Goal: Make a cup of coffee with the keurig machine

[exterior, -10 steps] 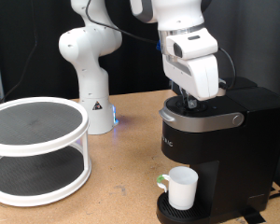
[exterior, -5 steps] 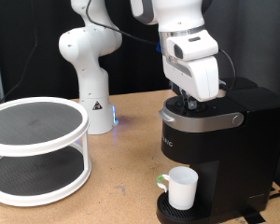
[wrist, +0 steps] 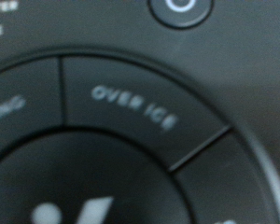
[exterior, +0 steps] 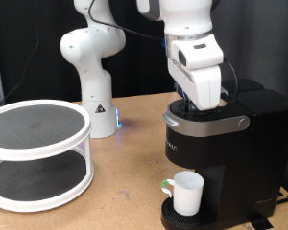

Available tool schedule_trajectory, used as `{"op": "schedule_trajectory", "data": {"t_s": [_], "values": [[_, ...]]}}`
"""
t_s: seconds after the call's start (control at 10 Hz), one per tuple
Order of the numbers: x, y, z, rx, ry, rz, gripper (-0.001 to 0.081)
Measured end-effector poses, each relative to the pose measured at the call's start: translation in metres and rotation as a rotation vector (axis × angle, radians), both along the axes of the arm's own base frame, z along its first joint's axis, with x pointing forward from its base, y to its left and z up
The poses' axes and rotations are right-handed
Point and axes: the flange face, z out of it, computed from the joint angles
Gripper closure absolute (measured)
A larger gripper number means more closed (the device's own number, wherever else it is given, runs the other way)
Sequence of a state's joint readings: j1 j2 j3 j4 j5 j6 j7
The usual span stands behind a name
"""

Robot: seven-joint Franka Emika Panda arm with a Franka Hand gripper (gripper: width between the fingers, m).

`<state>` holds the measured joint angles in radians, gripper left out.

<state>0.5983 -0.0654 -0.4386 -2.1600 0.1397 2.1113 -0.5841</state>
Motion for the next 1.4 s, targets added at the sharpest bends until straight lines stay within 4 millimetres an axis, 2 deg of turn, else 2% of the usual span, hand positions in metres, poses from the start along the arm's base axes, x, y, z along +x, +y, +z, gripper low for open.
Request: {"op": "schedule_trajectory", "data": {"t_s": [0.6,1.0,1.4], "values": [[0.011,0.0,0.0,-0.014,0.114,-0.094,0.0805],[0.01,-0.001,-0.001,0.04,0.056,-0.065,0.0805],[-0.002,-0.009,0.0,0.133,-0.018,-0.004,0.0805]]}}
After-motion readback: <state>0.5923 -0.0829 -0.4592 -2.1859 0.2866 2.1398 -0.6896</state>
